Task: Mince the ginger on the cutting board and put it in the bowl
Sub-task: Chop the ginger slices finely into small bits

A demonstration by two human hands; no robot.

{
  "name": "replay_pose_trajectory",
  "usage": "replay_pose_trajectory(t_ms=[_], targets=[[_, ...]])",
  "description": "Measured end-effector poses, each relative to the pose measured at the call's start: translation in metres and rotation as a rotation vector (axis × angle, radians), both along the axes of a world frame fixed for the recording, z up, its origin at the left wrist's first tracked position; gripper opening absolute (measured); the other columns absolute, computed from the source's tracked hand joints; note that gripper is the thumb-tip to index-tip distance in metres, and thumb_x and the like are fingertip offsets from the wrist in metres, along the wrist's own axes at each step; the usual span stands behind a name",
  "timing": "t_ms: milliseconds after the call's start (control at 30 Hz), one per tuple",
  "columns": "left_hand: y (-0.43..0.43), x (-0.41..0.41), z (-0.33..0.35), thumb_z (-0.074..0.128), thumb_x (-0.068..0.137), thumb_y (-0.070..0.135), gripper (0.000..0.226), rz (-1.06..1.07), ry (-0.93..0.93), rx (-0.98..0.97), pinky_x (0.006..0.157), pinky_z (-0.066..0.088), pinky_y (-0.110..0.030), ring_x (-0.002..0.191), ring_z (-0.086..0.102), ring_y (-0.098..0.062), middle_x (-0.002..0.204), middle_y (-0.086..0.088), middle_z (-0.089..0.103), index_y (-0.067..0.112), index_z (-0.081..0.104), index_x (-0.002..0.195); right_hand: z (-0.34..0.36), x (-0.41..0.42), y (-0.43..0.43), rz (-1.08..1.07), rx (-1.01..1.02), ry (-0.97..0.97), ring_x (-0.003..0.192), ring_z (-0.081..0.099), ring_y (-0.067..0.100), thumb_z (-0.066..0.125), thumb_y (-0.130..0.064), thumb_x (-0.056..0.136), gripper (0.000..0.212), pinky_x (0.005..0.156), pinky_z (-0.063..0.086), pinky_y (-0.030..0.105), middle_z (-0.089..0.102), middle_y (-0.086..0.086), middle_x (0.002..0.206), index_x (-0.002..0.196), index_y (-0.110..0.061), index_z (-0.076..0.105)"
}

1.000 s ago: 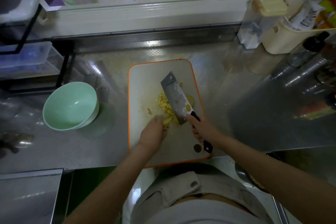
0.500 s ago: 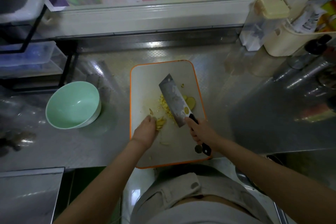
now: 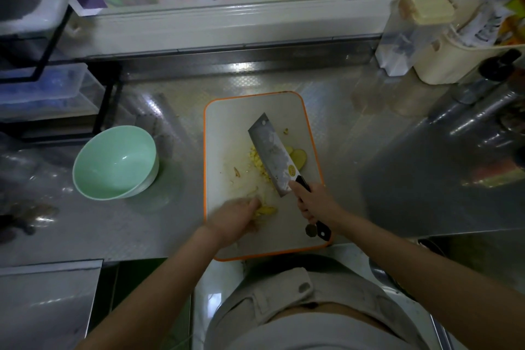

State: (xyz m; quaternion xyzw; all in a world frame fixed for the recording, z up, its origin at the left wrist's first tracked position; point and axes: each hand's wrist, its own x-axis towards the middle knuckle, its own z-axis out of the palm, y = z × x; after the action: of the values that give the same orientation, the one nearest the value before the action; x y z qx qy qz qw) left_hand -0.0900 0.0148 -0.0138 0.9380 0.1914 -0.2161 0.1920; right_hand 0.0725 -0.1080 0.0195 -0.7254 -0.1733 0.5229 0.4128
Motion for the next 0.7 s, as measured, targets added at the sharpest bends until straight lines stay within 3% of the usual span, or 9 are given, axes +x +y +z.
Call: replay_pose_trajectory(t_ms=[200,500,600,700], targets=[[0.001,0.005,-0.002,0.039,0.097,0.026,0.038,0.078,-0.084,0.153,0.094,0.037,-0.032,0.119,0.048,-0.024,0.132,-0.006,0.050,0.017,0.038,0.134,0.000,0.000,-0.001,0.014,-0.005,-0.013,0.036,0.031,0.007,0.048,-0.037,0.096,0.038,0.037,0.027,0.019,0.036,-0.003,0.050,0.064,-0.019,0.039],[0.005,0.023,-0.003,0.050,0.090,0.029,0.042,0.420,-0.143,0.127,0.072,0.041,-0.036,0.107,0.052,-0.030,0.124,-0.010,0.045,0.012,0.036,0.126,0.001,0.000,0.001,0.001,-0.017,-0.008,0.035,0.031,0.007,0.050,-0.037,0.095,0.034,0.037,0.027,0.019,0.037,-0.005,0.049,0.064,-0.023,0.044],[0.010,0.020,0.000,0.056,0.082,0.040,0.051,0.418,-0.160,0.176,0.085,0.039,-0.037,0.112,0.044,-0.031,0.123,-0.011,0.040,0.013,0.039,0.122,0.000,0.001,0.002,-0.008,-0.030,-0.002,0.034,0.031,0.006,0.049,-0.036,0.096,0.034,0.037,0.026,0.018,0.036,-0.005,0.048,0.064,-0.024,0.045],[0.017,0.018,0.003,0.050,0.082,0.045,0.049,0.477,-0.206,0.232,0.092,0.031,-0.037,0.114,0.040,-0.029,0.119,-0.009,0.043,0.015,0.044,0.120,-0.001,0.003,0.003,-0.018,-0.028,0.015,0.034,0.029,0.006,0.048,-0.035,0.096,0.036,0.036,0.026,0.018,0.035,-0.006,0.046,0.064,-0.020,0.041]])
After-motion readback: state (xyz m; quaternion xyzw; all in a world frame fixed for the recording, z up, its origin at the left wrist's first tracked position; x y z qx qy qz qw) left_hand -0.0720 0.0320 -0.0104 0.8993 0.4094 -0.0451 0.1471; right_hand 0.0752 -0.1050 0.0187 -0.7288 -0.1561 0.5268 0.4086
